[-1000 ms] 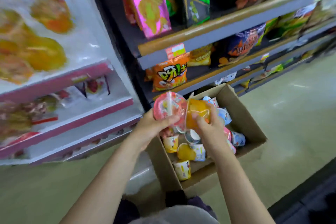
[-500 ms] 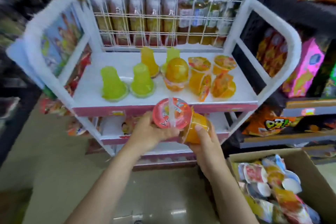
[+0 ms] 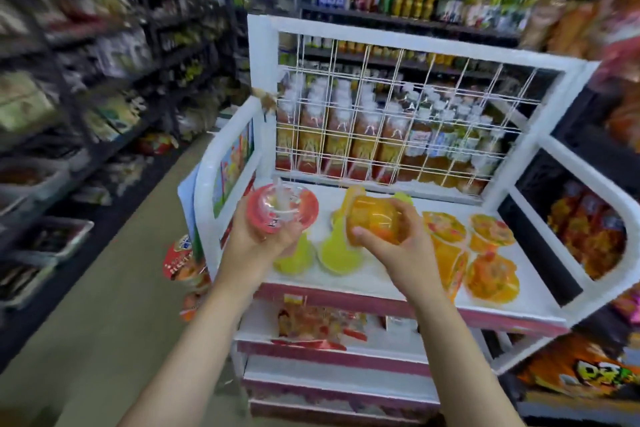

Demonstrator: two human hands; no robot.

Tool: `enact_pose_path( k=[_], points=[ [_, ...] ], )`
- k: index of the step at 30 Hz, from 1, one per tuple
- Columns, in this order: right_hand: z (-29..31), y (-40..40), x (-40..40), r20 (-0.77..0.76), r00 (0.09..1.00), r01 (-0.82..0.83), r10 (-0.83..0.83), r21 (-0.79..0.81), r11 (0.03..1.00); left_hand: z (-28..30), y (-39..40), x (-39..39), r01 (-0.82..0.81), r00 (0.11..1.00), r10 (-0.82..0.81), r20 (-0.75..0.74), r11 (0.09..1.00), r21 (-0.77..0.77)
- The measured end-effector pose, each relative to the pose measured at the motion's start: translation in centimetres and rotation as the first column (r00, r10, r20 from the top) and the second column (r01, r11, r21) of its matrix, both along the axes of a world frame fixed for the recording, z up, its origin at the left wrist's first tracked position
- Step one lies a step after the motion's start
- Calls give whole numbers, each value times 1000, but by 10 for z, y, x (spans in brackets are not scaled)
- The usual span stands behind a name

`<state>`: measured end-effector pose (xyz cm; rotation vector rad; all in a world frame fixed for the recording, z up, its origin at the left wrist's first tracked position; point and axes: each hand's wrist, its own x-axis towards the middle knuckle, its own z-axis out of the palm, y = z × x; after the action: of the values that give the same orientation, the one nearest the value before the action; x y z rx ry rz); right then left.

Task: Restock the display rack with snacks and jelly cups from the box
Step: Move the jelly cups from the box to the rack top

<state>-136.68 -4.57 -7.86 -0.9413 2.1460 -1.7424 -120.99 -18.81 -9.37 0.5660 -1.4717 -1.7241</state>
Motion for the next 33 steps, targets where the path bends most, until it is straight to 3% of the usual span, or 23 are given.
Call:
enact_pose_path(
  k=[5, 8, 14, 22, 27, 33],
  points=[
    [26, -56, -61, -210, 976, -37, 61, 115, 993, 23, -38, -45, -150, 988, 151, 14, 986, -67],
    [36, -93, -99, -251, 943, -143, 219, 288, 947, 19, -60, -69, -181, 980, 187, 74, 980, -76],
    [29, -159, -144, -252, 784, -318, 568, 622, 715, -19, -76, -86, -243, 960, 241, 143, 970, -8],
    [-16, -200, -148, -163, 559, -387, 813, 816, 430, -59, -72, -73, -345, 900, 325, 290, 938, 21],
    [-25, -200, -145, -119, 528, -443, 841, 806, 392, -65, -75, -68, -273, 908, 262, 327, 962, -14],
    [-24, -196, -137, -202, 538, -374, 818, 813, 447, -57, -70, -63, -244, 917, 235, 321, 970, -13]
  ],
)
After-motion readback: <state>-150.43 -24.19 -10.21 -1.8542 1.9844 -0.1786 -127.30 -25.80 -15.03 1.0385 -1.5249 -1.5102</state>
